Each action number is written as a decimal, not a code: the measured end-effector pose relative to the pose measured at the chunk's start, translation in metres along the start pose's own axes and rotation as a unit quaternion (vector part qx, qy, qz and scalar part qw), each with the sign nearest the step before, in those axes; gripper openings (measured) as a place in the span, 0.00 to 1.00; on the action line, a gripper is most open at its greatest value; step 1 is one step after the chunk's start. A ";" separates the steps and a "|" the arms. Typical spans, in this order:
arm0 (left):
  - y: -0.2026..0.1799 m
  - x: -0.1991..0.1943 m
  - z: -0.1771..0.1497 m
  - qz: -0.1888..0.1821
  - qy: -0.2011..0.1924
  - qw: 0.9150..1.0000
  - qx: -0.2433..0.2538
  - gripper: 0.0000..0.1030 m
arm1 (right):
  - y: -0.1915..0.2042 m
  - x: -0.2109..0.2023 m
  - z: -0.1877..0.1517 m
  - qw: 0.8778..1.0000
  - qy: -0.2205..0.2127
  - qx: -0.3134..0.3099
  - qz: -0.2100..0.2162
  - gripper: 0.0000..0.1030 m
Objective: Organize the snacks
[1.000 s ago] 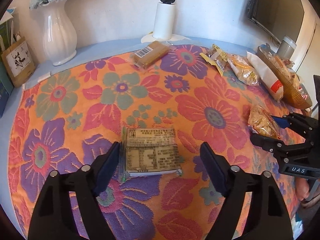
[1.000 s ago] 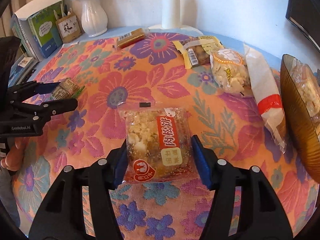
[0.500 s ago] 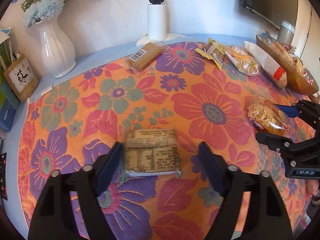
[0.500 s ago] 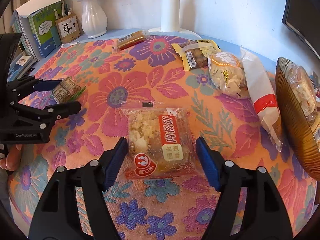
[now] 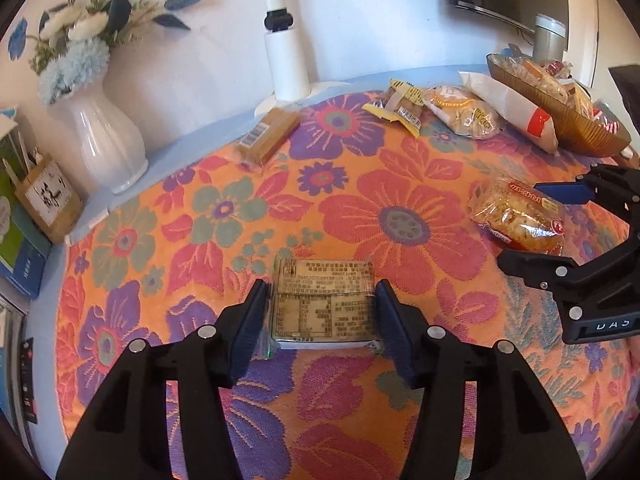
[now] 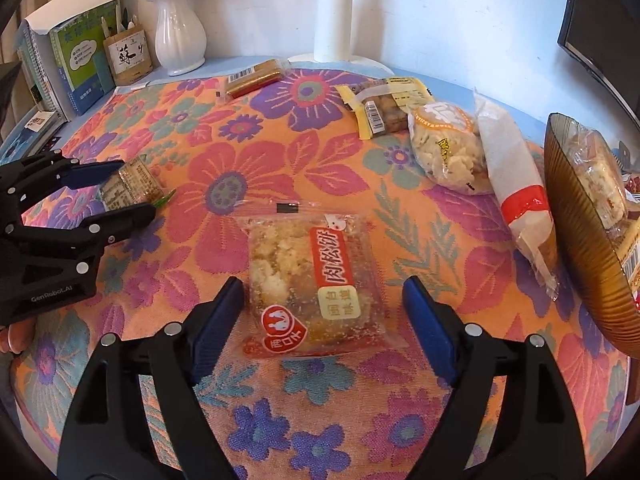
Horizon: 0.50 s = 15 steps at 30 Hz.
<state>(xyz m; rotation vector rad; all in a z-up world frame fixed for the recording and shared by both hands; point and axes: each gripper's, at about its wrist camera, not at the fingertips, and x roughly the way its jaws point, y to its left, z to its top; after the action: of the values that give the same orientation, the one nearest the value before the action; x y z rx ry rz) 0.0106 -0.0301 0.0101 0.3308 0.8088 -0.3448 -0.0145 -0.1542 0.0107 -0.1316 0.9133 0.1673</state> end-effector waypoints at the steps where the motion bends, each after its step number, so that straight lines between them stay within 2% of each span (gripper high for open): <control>1: -0.002 0.001 0.000 0.004 0.001 1.000 0.003 0.54 | 0.000 0.000 0.000 1.000 0.000 0.000 0.000 0.80; 8: 0.003 0.001 0.000 -0.001 0.006 1.000 -0.010 0.56 | -0.001 0.001 0.000 1.000 0.002 0.004 0.002 0.80; 10: 0.002 0.002 0.000 0.000 0.006 1.000 -0.009 0.58 | -0.002 0.001 0.000 1.000 0.002 0.006 -0.002 0.83; 11: 0.003 0.002 0.000 0.000 0.007 1.000 -0.009 0.61 | -0.002 0.001 -0.001 1.000 0.002 0.008 -0.007 0.90; 13: 0.003 0.002 0.000 -0.001 0.006 1.000 -0.010 0.65 | -0.004 0.001 0.000 1.000 0.004 0.015 -0.011 0.92; 15: 0.003 0.002 0.000 -0.002 0.006 1.000 -0.012 0.65 | -0.005 0.002 0.000 1.000 0.007 0.017 -0.010 0.92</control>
<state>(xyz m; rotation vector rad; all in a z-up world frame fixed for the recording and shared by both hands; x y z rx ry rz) 0.0128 -0.0274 0.0092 0.3092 0.8248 -0.3373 -0.0123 -0.1590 0.0089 -0.1113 0.9281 0.1330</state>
